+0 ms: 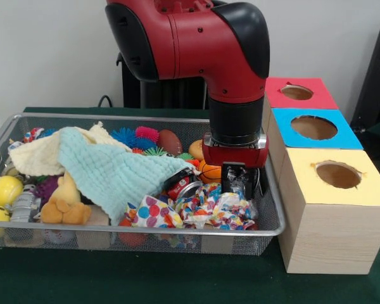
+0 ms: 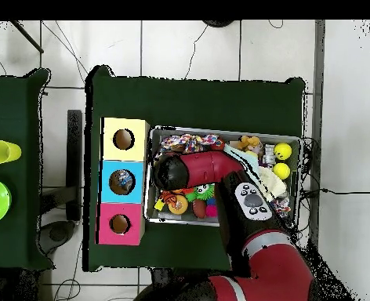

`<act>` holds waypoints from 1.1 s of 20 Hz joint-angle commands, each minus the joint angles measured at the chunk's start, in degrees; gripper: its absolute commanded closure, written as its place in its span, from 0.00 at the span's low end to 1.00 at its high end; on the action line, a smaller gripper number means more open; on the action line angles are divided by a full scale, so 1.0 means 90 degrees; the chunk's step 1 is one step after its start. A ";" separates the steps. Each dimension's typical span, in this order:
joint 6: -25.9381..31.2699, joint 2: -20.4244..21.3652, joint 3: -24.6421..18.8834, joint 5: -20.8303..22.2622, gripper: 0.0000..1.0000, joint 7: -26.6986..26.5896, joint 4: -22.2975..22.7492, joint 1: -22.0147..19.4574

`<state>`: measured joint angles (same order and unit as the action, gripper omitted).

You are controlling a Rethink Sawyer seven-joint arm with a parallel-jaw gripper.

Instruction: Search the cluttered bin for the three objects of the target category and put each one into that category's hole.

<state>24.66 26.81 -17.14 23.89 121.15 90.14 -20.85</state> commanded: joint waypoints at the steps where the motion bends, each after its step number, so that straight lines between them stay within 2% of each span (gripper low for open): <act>1: -0.0130 -0.0487 0.0208 0.0023 1.00 0.0336 -0.0155 -0.0187; 6: -0.0148 -0.0429 0.0240 0.0014 1.00 0.0361 -0.0127 -0.0168; 15: 0.0590 0.0088 0.0072 -0.0184 1.00 -0.0056 0.0022 -0.0374; 22: 0.0871 0.0365 -0.0061 -0.0249 1.00 -0.0307 0.0153 -0.0579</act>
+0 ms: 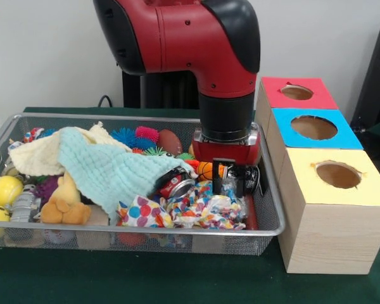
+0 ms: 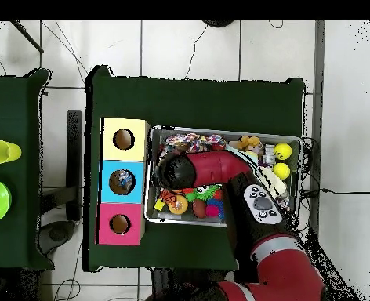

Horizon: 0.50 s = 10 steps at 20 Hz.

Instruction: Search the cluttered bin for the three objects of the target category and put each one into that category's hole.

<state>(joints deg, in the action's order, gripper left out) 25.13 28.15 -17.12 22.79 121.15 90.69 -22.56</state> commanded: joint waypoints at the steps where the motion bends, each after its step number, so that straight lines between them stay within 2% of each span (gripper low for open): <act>1: 0.0853 0.0264 -0.0078 -0.0128 1.00 -0.0323 0.0111 -0.0415; 10: 0.0959 0.0505 -0.0222 -0.0099 1.00 -0.0435 0.0307 -0.0649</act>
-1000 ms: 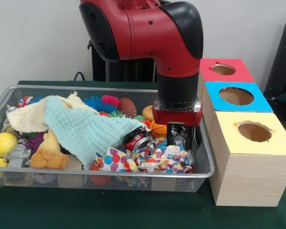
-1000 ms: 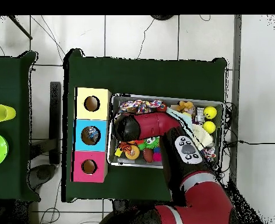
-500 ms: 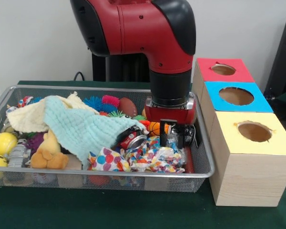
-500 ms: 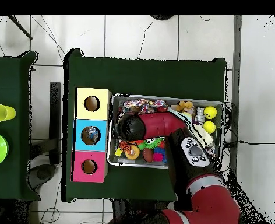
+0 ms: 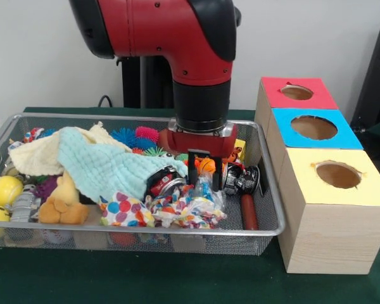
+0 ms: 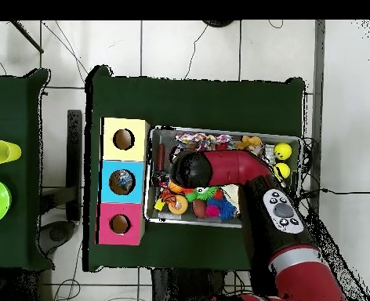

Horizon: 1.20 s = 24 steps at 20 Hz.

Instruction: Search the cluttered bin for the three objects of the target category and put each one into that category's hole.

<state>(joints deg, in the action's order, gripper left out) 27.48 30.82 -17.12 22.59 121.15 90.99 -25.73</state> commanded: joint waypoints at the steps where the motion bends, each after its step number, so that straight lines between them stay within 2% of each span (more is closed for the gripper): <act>1: 0.0690 0.0231 -0.0240 -0.0071 1.00 -0.0450 0.0315 -0.0332; 6: 0.0618 0.0342 -0.0153 0.0051 1.00 -0.0404 0.0390 -0.0319; 9: 0.0693 0.0537 0.0155 0.0188 1.00 -0.0235 0.0401 -0.0125; 15: 0.0669 0.0707 -0.0429 -0.0123 1.00 -0.0573 0.0886 -0.0631; 20: 0.0769 0.0981 -0.0666 -0.0265 1.00 -0.0647 0.1206 -0.0860; 24: 0.1106 0.1200 -0.0759 -0.0447 1.00 -0.0646 0.1591 -0.1013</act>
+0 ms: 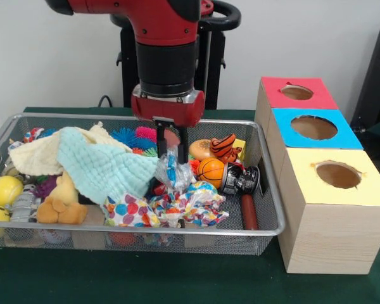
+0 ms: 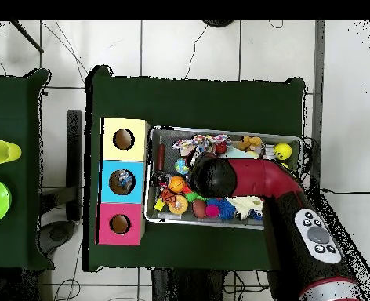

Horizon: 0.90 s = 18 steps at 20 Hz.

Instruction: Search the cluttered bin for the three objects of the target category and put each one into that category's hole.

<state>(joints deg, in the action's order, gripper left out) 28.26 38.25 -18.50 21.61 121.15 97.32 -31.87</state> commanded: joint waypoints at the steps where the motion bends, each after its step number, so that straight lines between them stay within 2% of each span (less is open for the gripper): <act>1: 0.1059 0.0413 -0.0629 -0.0384 1.00 -0.0641 0.0979 -0.0378; 9: 0.1589 0.0526 -0.0770 -0.0676 1.00 -0.0614 0.1101 -0.0488; 18: 0.1724 0.0450 -0.0920 -0.0836 1.00 -0.0588 0.1135 -0.0612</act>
<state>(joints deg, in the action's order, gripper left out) 38.21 42.68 -21.80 16.29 121.15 105.30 -36.23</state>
